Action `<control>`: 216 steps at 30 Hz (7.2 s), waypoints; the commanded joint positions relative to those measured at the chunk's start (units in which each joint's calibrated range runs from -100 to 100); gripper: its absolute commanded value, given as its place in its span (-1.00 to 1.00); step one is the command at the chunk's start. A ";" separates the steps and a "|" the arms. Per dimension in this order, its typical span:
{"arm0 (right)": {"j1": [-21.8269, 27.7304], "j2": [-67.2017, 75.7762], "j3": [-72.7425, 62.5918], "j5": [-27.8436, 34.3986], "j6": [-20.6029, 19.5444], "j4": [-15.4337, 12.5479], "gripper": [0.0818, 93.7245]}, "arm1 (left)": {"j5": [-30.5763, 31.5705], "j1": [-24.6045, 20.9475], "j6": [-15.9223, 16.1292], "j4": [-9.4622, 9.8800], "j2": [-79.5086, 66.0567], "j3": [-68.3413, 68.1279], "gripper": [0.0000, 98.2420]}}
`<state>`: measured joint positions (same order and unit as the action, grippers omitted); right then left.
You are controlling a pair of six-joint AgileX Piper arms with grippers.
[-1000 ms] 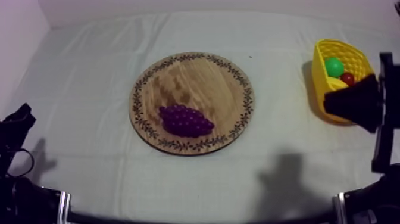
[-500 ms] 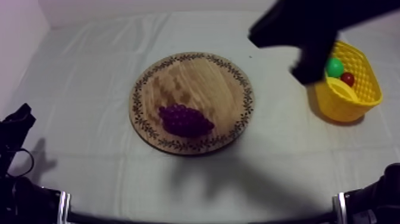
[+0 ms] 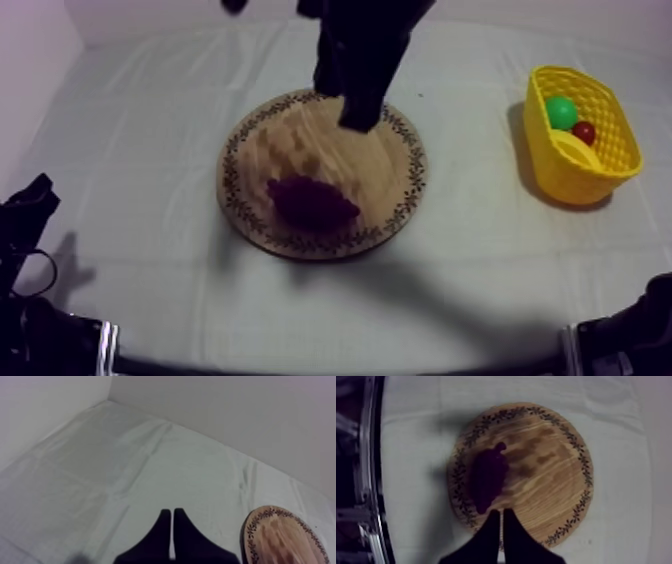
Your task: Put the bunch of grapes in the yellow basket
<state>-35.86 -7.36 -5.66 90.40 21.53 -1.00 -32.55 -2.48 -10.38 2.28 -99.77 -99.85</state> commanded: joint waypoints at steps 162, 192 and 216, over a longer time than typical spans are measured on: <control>7.77 -7.94 -9.29 4.41 -13.42 6.43 -0.26 | -0.03 -0.01 0.05 -0.01 0.03 -0.04 -1.00; 40.80 8.90 19.96 1.75 -12.46 8.65 -0.25 | -0.03 -0.01 0.05 -0.01 0.03 -0.04 -1.00; 43.26 -2.95 27.95 -7.21 -12.38 8.46 0.19 | -0.03 -0.01 0.05 -0.01 0.03 -0.04 -1.00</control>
<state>7.36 -9.44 22.26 83.30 9.26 7.40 -32.55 -2.48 -10.32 2.28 -99.77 -99.85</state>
